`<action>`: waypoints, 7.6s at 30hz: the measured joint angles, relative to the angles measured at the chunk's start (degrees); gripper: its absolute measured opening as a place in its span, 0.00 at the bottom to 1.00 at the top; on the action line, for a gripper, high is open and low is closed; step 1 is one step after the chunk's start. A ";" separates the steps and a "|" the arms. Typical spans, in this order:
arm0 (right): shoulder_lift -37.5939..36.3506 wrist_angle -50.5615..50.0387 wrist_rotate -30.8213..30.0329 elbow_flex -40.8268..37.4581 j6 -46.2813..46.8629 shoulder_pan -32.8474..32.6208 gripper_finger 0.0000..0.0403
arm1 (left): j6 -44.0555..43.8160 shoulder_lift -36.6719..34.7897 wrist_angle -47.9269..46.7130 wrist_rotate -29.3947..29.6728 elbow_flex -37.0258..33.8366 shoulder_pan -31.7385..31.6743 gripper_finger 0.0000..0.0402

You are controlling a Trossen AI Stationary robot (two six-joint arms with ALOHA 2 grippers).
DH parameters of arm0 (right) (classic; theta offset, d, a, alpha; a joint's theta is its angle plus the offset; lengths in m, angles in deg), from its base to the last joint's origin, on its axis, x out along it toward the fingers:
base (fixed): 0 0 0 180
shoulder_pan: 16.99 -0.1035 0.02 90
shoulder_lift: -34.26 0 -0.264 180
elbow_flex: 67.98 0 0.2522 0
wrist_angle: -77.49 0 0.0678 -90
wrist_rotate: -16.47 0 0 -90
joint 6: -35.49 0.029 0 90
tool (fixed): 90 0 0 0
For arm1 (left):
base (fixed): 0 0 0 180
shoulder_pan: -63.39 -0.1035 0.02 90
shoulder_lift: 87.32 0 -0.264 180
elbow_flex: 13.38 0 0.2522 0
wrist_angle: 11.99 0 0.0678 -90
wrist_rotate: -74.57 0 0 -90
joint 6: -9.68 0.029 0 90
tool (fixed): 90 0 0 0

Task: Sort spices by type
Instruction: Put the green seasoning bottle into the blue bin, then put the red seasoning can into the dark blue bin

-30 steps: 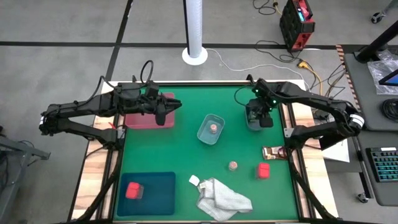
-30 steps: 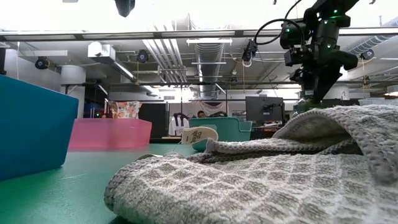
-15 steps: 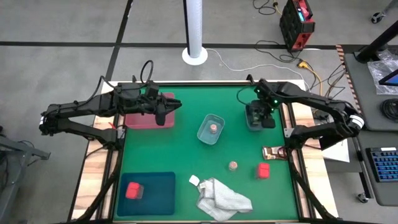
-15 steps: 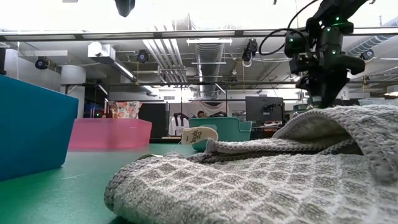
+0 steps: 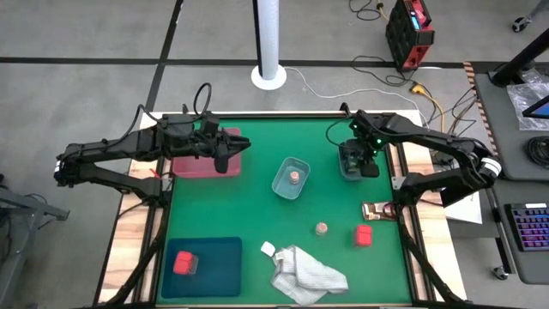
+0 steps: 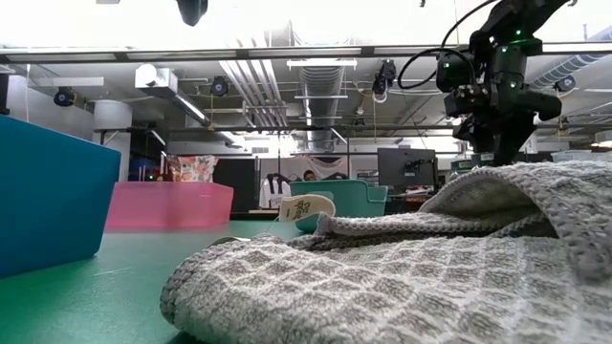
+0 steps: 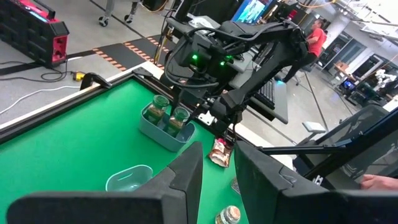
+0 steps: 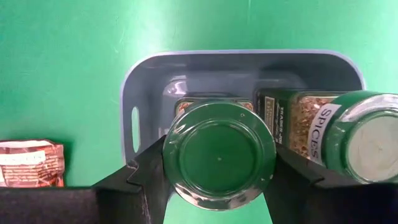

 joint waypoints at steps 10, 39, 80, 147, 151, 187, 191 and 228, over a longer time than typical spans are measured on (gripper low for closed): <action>0.81 0.41 0.31 0.00 0.28 0.00 0.48 | -0.13 0.02 0.00 0.03 0.00 -0.08 0.19; 0.54 -8.85 -5.72 11.19 13.23 0.00 0.65 | -2.01 0.00 0.00 0.03 0.00 -0.14 0.19; 15.40 -15.13 -12.03 24.39 88.96 -18.88 0.02 | 5.26 0.21 -0.15 -4.80 0.00 -0.14 0.19; 8.11 -19.04 -4.74 27.41 163.89 -81.99 0.18 | 6.93 1.56 -4.02 -6.57 -0.02 -0.01 0.19; 9.44 -19.24 -6.41 25.39 164.43 -81.42 0.36 | 7.98 1.51 -4.02 -6.59 -0.02 -0.02 0.19; 14.92 0.78 -9.11 3.74 158.95 -78.12 0.50 | 8.05 3.61 -3.93 -6.16 -0.02 -0.03 0.19; 13.66 2.02 -9.12 4.76 156.97 -78.12 0.50 | 6.26 3.61 -3.78 -9.40 -0.02 -0.03 0.19; 26.53 11.75 -16.05 51.07 41.29 -51.47 0.50 | 4.98 15.87 4.18 12.05 -0.02 23.21 0.68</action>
